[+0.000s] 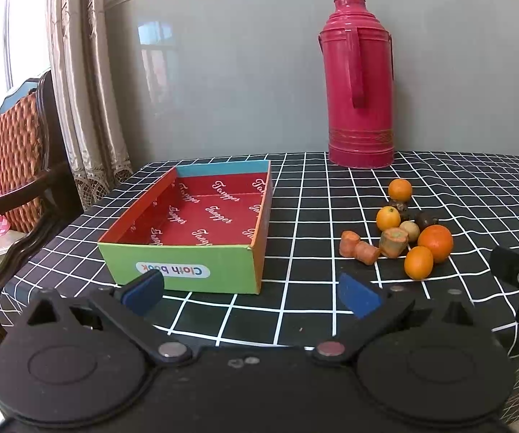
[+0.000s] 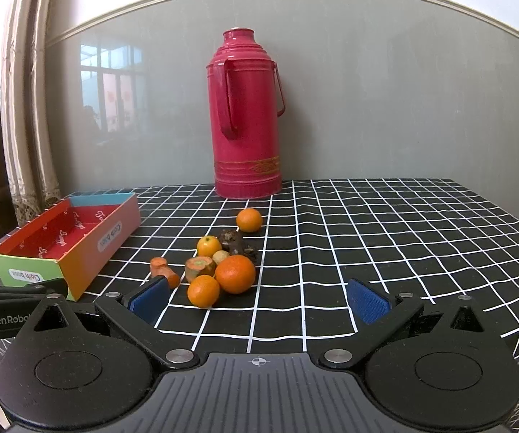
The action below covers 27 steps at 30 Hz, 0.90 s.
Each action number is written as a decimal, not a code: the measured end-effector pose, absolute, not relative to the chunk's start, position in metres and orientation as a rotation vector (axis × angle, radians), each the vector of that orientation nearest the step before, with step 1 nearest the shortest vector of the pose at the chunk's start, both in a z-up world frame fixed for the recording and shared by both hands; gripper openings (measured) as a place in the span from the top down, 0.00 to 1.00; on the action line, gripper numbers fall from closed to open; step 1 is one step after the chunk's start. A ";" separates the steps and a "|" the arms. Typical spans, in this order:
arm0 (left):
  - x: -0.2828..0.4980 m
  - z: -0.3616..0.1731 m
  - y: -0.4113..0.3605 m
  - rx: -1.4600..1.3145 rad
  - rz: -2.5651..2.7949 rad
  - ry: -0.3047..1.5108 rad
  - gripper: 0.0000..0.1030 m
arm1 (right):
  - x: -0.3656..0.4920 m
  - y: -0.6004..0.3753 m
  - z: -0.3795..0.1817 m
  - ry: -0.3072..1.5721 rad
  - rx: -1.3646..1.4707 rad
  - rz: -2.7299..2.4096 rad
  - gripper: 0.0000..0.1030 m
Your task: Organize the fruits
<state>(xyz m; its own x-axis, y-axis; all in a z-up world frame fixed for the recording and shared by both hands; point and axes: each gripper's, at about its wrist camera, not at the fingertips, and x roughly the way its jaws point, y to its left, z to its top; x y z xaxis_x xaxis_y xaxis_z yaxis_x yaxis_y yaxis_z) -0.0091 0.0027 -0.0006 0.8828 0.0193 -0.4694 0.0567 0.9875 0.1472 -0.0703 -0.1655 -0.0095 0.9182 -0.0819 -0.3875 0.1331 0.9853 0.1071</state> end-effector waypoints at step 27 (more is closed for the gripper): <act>-0.009 0.000 0.003 0.166 -0.022 0.485 0.06 | -0.069 -0.168 -0.011 0.397 0.144 -0.116 0.00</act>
<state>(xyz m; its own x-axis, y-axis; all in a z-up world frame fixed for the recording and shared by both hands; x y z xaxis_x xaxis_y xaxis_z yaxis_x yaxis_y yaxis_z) -0.0093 0.0027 0.0002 0.8849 0.0186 -0.4653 0.0600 0.9863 0.1536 -0.0687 -0.1684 -0.0110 0.9157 -0.0844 -0.3928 0.1408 0.9831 0.1172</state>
